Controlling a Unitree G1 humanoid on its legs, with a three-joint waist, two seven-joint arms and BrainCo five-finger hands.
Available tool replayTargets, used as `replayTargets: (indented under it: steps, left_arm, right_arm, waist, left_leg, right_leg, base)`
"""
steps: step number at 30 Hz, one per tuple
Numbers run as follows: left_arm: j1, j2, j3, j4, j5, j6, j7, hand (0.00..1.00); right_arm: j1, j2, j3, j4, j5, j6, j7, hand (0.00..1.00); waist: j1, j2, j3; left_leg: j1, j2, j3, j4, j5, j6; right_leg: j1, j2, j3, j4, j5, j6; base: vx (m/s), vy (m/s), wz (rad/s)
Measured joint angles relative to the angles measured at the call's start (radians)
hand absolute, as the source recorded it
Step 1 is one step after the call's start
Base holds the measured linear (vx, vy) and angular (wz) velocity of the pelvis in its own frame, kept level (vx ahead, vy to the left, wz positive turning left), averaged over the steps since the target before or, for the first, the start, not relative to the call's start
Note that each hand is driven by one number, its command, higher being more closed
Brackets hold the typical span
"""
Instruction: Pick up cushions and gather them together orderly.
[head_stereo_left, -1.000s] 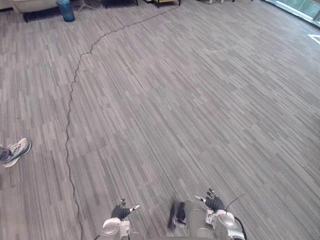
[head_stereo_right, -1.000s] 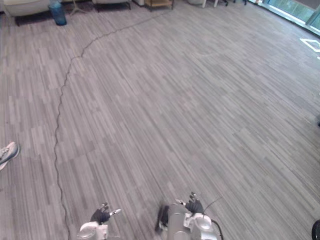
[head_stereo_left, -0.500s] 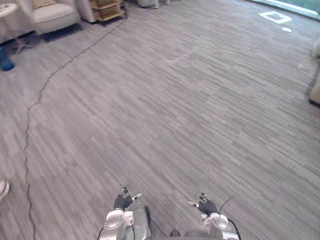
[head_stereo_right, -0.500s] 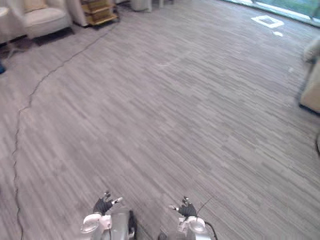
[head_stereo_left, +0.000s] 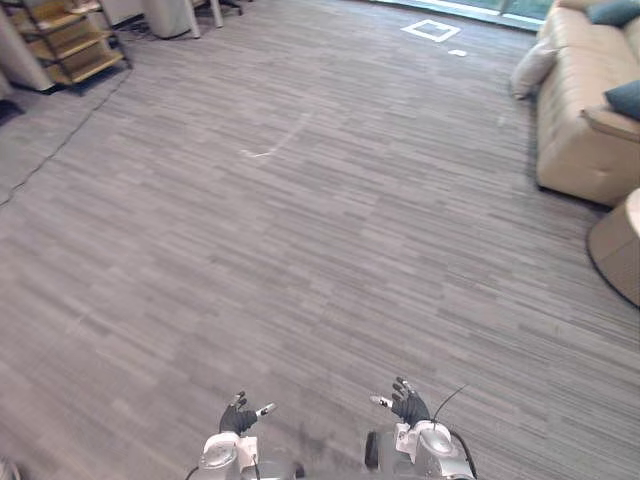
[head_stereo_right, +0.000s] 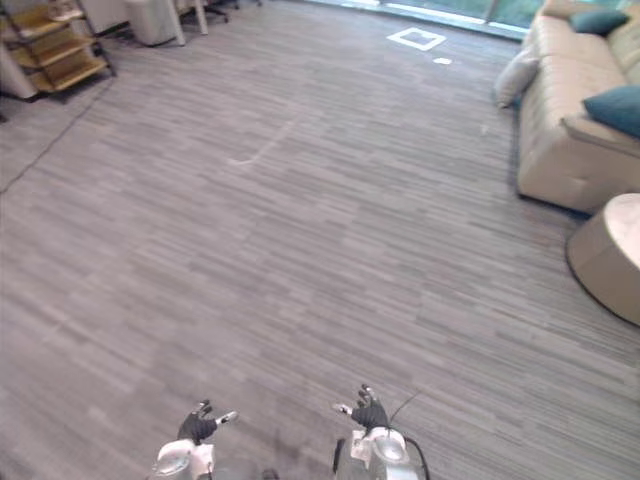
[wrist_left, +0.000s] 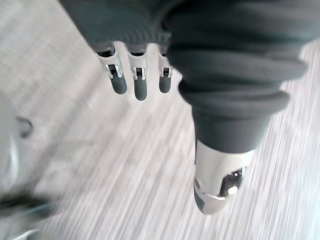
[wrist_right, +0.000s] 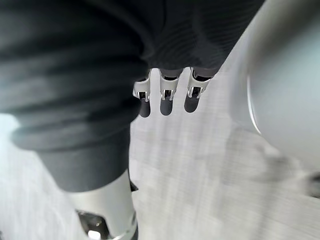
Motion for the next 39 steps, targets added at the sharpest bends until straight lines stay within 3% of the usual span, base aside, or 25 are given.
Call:
replayTargets:
  steps: [2, 3, 4, 6, 8, 10, 12, 13, 15, 16, 18, 19, 21, 23, 24, 26, 27, 28, 30, 31, 32, 35, 36, 37, 39]
  left_arm:
    - [0.006, -0.006, -0.005, 0.003, 0.006, -0.001, 0.000, 0.00]
    - [0.004, -0.006, -0.010, 0.008, 0.010, -0.002, 0.001, 0.00]
    - [0.003, -0.011, -0.002, 0.015, 0.012, -0.001, 0.000, 0.00]
    - [0.010, -0.038, 0.042, 0.019, 0.028, -0.001, 0.000, 0.00]
    - [0.021, -0.058, 0.099, 0.006, 0.029, 0.000, 0.000, 0.00]
    - [0.028, -0.053, 0.104, -0.022, 0.030, -0.003, -0.001, 0.00]
    - [0.034, -0.036, 0.098, -0.060, 0.028, -0.008, 0.000, 0.00]
    - [0.034, -0.036, 0.098, -0.064, 0.028, -0.009, -0.001, 0.00]
    - [0.032, -0.036, 0.097, -0.079, 0.028, -0.013, 0.000, 0.00]
    - [0.030, -0.037, 0.095, -0.076, 0.028, -0.013, 0.001, 0.00]
    - [0.034, -0.039, 0.084, -0.075, 0.025, -0.016, 0.004, 0.00]
    - [0.038, -0.027, 0.076, -0.073, 0.019, -0.021, 0.005, 0.00]
    - [0.034, -0.011, 0.076, -0.073, 0.017, -0.023, 0.007, 0.00]
    - [0.035, -0.002, 0.077, -0.066, 0.016, -0.023, 0.007, 0.00]
    - [0.033, 0.013, 0.073, -0.051, 0.008, -0.023, 0.007, 0.00]
    - [0.023, 0.029, 0.064, -0.024, 0.001, -0.016, 0.010, 0.00]
    - [0.024, 0.032, 0.056, -0.018, 0.001, -0.012, 0.011, 0.00]
    - [0.035, 0.033, 0.037, -0.008, 0.002, -0.005, 0.010, 0.00]
    - [0.037, 0.030, 0.016, -0.002, 0.002, -0.005, 0.010, 0.00]
    - [0.037, 0.030, 0.011, 0.002, 0.002, -0.005, 0.011, 0.00]
    - [0.038, 0.028, 0.006, 0.004, 0.002, -0.003, 0.010, 0.00]
    - [0.038, 0.027, -0.001, 0.003, 0.009, -0.003, 0.009, 0.00]
    - [0.042, 0.023, 0.003, 0.005, 0.009, -0.004, 0.009, 0.00]
    - [0.042, 0.019, 0.005, 0.008, 0.009, -0.003, 0.009, 0.00]
    - [0.054, -0.032, 0.034, 0.020, 0.019, -0.004, 0.007, 0.00]
  right_arm:
    - [-0.007, -0.015, 0.000, 0.013, 0.000, 0.004, -0.001, 0.00]
    - [-0.008, -0.026, -0.001, 0.020, 0.000, 0.007, -0.001, 0.00]
    - [-0.011, -0.042, -0.001, 0.033, -0.001, 0.008, 0.000, 0.00]
    - [-0.016, -0.049, -0.011, 0.032, 0.000, 0.013, 0.001, 0.00]
    - [-0.015, -0.054, -0.013, 0.023, 0.001, 0.019, -0.001, 0.00]
    - [-0.009, -0.027, -0.009, 0.034, 0.003, 0.026, -0.001, 0.00]
    - [-0.002, -0.003, 0.007, 0.060, 0.007, 0.028, 0.000, 0.00]
    - [-0.002, -0.002, 0.007, 0.060, 0.007, 0.028, 0.000, 0.00]
    - [-0.011, -0.003, 0.005, 0.060, 0.007, 0.028, -0.002, 0.00]
    - [-0.005, -0.010, -0.002, 0.063, 0.007, 0.028, -0.004, 0.00]
    - [0.011, -0.025, 0.001, 0.081, 0.007, 0.027, -0.010, 0.00]
    - [0.007, -0.021, 0.007, 0.096, 0.007, 0.028, -0.016, 0.00]
    - [0.011, -0.004, 0.008, 0.097, 0.007, 0.024, -0.017, 0.00]
    - [0.025, 0.002, 0.008, 0.094, 0.005, 0.023, -0.017, 0.00]
    - [0.024, 0.003, 0.007, 0.095, 0.000, 0.021, -0.015, 0.00]
    - [0.016, 0.001, 0.007, 0.093, -0.001, 0.018, -0.009, 0.00]
    - [0.017, 0.000, 0.006, 0.090, -0.001, 0.016, -0.008, 0.00]
    - [0.023, -0.005, 0.007, 0.074, -0.001, 0.014, -0.006, 0.00]
    - [0.011, -0.008, 0.007, 0.067, -0.001, 0.007, -0.003, 0.00]
    - [0.003, -0.009, 0.007, 0.066, -0.001, 0.006, -0.002, 0.00]
    - [-0.006, -0.013, 0.007, 0.058, -0.001, 0.004, -0.001, 0.00]
    - [-0.006, -0.028, 0.005, 0.047, 0.000, 0.003, -0.001, 0.00]
    - [0.006, -0.041, -0.001, 0.049, 0.000, 0.003, -0.001, 0.00]
    - [0.010, -0.048, -0.001, 0.050, 0.000, 0.004, -0.001, 0.00]
    - [0.020, -0.081, -0.028, 0.053, 0.000, 0.016, -0.001, 0.00]
  waist:
    - [-0.013, -0.012, -0.004]
    - [-0.017, -0.012, -0.008]
    - [-0.019, 0.007, -0.021]
    - [-0.016, 0.056, -0.024]
    - [-0.014, 0.096, -0.004]
    - [-0.002, 0.088, 0.005]
    - [0.018, 0.048, 0.000]
    - [0.020, 0.048, 0.000]
    - [0.034, 0.042, 0.001]
    - [0.035, 0.048, 0.002]
    - [0.040, 0.064, -0.002]
    - [0.059, 0.056, -0.012]
    - [0.055, 0.026, -0.016]
    - [0.056, 0.008, -0.027]
    - [0.056, -0.015, -0.030]
    - [0.052, -0.043, -0.014]
    - [0.049, -0.040, -0.012]
    - [0.039, -0.026, -0.017]
    - [0.020, -0.014, -0.019]
    - [0.012, -0.012, -0.018]
    - [0.004, -0.002, -0.013]
    - [-0.013, -0.009, -0.013]
    - [-0.017, -0.011, -0.019]
    - [-0.020, -0.012, -0.027]
    - [-0.022, 0.060, -0.055]
  left_leg:
    - [0.073, -0.019, -0.009, -0.049, -0.001, -0.002]
    - [0.102, -0.015, -0.032, -0.039, -0.011, -0.029]
    - [0.100, 0.018, -0.055, 0.013, -0.016, -0.049]
    - [0.007, 0.082, -0.093, 0.303, 0.053, -0.124]
    - [-0.145, 0.168, -0.109, 0.712, 0.265, -0.172]
    - [-0.239, 0.204, -0.081, 0.910, 0.166, -0.137]
    - [-0.385, 0.164, -0.026, 0.835, 0.049, -0.111]
    - [-0.415, 0.157, -0.023, 0.801, 0.035, -0.105]
    - [-0.508, 0.110, -0.034, 0.560, 0.022, -0.090]
    - [-0.541, 0.074, -0.068, 0.382, 0.061, -0.091]
    - [-0.551, 0.059, -0.132, 0.094, 0.218, -0.152]
    - [-0.549, 0.050, -0.118, 0.136, 0.321, -0.122]
    - [-0.574, 0.028, -0.119, 0.211, 0.269, -0.074]
    - [-0.565, 0.006, -0.118, 0.255, 0.204, -0.045]
    - [-0.523, -0.019, -0.096, 0.254, 0.162, -0.032]
    - [-0.372, -0.063, -0.083, 0.231, 0.095, -0.023]
    - [-0.326, -0.070, -0.083, 0.215, 0.084, -0.019]
    - [-0.219, -0.074, -0.080, 0.153, 0.066, -0.009]
    - [-0.090, -0.062, -0.069, 0.049, 0.062, -0.010]
    - [-0.070, -0.055, -0.069, 0.032, 0.056, -0.010]
    - [-0.033, -0.037, -0.064, 0.007, 0.048, -0.017]
    - [0.054, -0.025, -0.095, -0.047, 0.038, -0.031]
    - [0.095, -0.022, -0.133, -0.034, 0.014, -0.069]
    - [0.108, -0.013, -0.154, -0.020, 0.008, -0.078]
    - [0.034, 0.058, -0.211, 0.218, 0.030, -0.100]
  right_leg:
    - [-0.003, 0.026, 0.003, -0.330, 0.155, 0.003]
    - [-0.001, 0.040, 0.030, -0.315, 0.263, -0.057]
    - [-0.013, 0.063, 0.047, -0.257, 0.288, -0.096]
    - [0.018, 0.096, 0.035, -0.195, 0.193, -0.108]
    - [0.158, 0.160, 0.061, -0.255, 0.135, -0.120]
    - [0.308, 0.194, 0.104, -0.336, 0.103, -0.132]
    - [0.475, 0.184, 0.186, -0.451, 0.101, -0.133]
    - [0.493, 0.181, 0.197, -0.465, 0.101, -0.133]
    - [0.544, 0.144, 0.248, -0.496, 0.069, -0.086]
    - [0.580, 0.117, 0.272, -0.516, 0.045, -0.060]
    - [0.639, 0.099, 0.312, -0.549, -0.002, -0.031]
    - [0.679, 0.074, 0.349, -0.560, -0.034, -0.030]
    - [0.664, 0.051, 0.345, -0.507, -0.017, -0.036]
    - [0.594, 0.031, 0.358, -0.312, -0.020, -0.016]
    - [0.508, 0.008, 0.387, -0.081, -0.008, 0.079]
    - [0.373, -0.020, 0.423, 0.344, 0.073, 0.217]
    - [0.355, -0.028, 0.399, 0.400, 0.062, 0.194]
    - [0.303, -0.046, 0.324, 0.467, 0.023, 0.121]
    - [0.181, -0.047, 0.206, 0.373, -0.050, 0.038]
    - [0.146, -0.041, 0.173, 0.305, -0.060, 0.031]
    - [0.093, -0.017, 0.126, 0.136, -0.048, 0.024]
    - [0.042, 0.052, 0.114, -0.343, 0.152, 0.020]
    - [0.036, 0.072, 0.163, -0.345, 0.263, -0.027]
    - [0.035, 0.079, 0.176, -0.309, 0.307, -0.046]
    - [0.038, 0.103, 0.129, -0.174, 0.181, -0.067]
  base:
    - [0.68, -0.107, 0.19]
    - [0.84, -0.169, 0.17]
    - [0.73, -0.167, -0.06]
    - [0.73, -0.176, -0.28]
    - [0.72, -0.130, -0.41]
    - [0.75, -0.039, -0.56]
    - [0.75, -0.015, -0.86]
    - [0.58, 0.049, -1.00]
    - [0.47, 0.130, -0.84]
    - [0.49, 0.181, -0.67]
    - [0.61, 0.323, -0.69]
    - [0.67, 0.396, -0.57]
    - [0.64, 0.331, -0.23]
    - [0.59, 0.270, -0.02]
    - [0.45, 0.183, 0.02]
    - [0.61, 0.198, -0.10]
    - [0.67, 0.180, -0.13]
    - [0.53, 0.102, -0.09]
    - [0.53, 0.049, -0.04]
    - [0.48, -0.011, 0.01]
    - [0.74, -0.060, 0.03]
    - [0.66, -0.110, 0.32]
    - [0.74, -0.185, 0.59]
    - [0.74, -0.202, 0.53]
    - [0.77, -0.224, 0.36]
